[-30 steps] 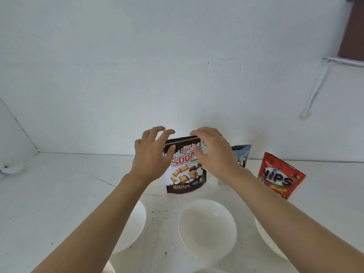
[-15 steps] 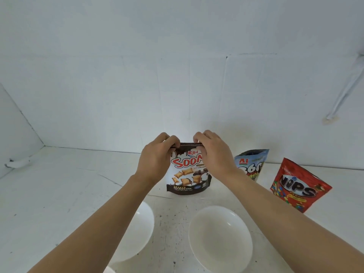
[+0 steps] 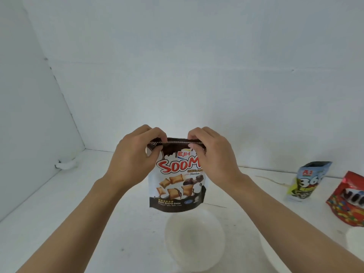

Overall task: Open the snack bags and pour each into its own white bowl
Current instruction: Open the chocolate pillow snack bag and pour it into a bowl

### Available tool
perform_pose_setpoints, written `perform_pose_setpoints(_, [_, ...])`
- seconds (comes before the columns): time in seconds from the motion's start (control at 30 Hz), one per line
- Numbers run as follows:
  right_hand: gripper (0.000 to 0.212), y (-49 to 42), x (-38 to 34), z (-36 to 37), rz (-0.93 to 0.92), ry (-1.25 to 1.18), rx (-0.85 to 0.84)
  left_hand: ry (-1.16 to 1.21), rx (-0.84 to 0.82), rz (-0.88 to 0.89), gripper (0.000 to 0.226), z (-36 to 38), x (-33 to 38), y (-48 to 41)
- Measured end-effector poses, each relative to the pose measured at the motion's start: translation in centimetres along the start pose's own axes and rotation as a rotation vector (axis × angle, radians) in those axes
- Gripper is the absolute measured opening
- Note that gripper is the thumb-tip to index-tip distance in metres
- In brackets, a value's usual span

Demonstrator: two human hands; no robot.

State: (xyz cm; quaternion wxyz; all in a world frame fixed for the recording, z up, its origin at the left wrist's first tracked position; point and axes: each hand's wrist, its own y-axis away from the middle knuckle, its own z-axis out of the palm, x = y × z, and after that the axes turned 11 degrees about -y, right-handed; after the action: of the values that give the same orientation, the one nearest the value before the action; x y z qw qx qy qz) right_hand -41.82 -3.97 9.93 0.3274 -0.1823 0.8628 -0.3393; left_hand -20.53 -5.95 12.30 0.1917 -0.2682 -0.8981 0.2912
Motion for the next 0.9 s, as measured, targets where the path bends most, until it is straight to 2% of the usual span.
perform_pose_setpoints(0.33, [0.006,-0.3,-8.7,10.1,-0.068,-0.106,-0.109,0.045,-0.195,0.051,0.014,-7.9,-10.9,6.1])
perform_pose_setpoints(0.47, [0.006,0.6,-10.4,12.8,-0.05,-0.091,-0.125,0.097,-0.275,0.003,0.014,-8.5,-14.0,7.4])
perform_pose_setpoints(0.6, [0.009,2.0,-11.5,14.6,-0.031,-0.105,-0.18,0.18,-0.411,-0.046,0.004,-8.7,-15.5,8.8])
perform_pose_setpoints(0.7, [0.01,3.4,-11.7,15.5,-0.034,-0.127,-0.242,0.215,-0.507,-0.098,0.008,-8.2,-15.5,9.9])
perform_pose_setpoints(0.9, [0.009,4.9,-11.9,16.0,-0.041,-0.111,-0.095,0.435,-0.625,-0.304,0.012,-7.4,-14.4,10.3])
